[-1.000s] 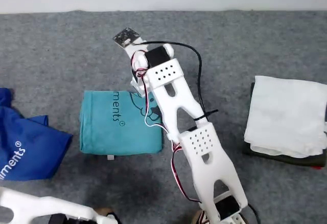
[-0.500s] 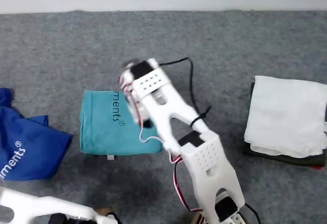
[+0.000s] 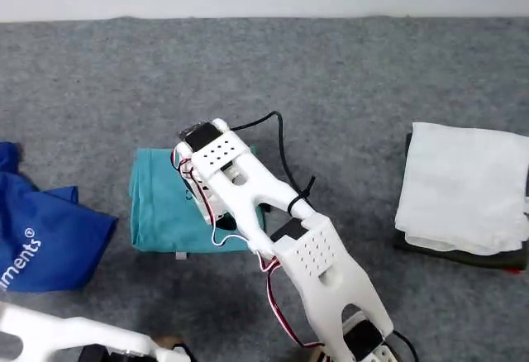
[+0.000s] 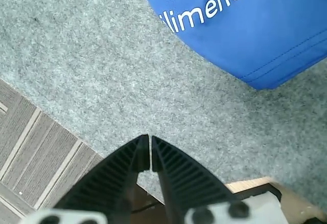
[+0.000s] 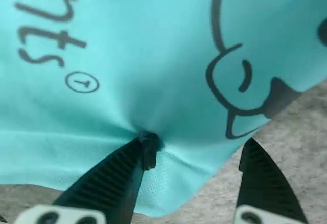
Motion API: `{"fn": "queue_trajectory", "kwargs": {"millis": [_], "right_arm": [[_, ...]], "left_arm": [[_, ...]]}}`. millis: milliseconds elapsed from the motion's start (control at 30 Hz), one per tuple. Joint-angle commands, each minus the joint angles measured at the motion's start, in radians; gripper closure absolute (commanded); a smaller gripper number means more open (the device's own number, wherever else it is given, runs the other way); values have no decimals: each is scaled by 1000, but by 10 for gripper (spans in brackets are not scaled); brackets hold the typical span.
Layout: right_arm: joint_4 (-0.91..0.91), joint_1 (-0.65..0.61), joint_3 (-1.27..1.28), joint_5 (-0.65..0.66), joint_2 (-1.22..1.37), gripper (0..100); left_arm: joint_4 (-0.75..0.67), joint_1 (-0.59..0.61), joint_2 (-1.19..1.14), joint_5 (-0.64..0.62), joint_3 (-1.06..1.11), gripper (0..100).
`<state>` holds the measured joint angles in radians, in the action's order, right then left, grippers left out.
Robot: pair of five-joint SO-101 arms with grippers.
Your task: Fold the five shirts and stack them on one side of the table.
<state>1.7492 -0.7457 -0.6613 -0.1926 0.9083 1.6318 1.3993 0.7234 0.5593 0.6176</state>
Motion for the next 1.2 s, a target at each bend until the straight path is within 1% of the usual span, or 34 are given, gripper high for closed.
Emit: {"fn": "queue_trajectory", "kwargs": {"millis": [0,133,200,333,467,533,600,700,867,933,1033,1167], "right_arm": [[-1,24,14,-2,45,801],[2,58,14,121,47,985],[28,81,15,155,45,977],[47,143,20,183,19,987],[48,205,23,296,-65,987],[48,248,43,394,-111,987],[48,305,64,522,-142,987],[47,424,75,733,-157,987],[5,619,21,1192,-143,988],[-27,659,-34,1324,-131,988],[-97,667,-135,1416,-101,988],[-170,596,-276,1422,-54,986]], "left_arm": [[-21,3,23,8,-8,981],[-21,3,23,8,-8,981],[-21,2,23,8,-8,981],[-21,2,23,8,-8,981],[-21,2,23,8,-10,981],[-21,2,23,8,-10,981],[-21,2,23,8,-10,981],[-23,0,23,8,-10,981],[-35,0,23,8,1,981],[-35,0,23,8,4,981],[-35,0,23,8,5,981],[-34,0,23,8,7,981]]}}
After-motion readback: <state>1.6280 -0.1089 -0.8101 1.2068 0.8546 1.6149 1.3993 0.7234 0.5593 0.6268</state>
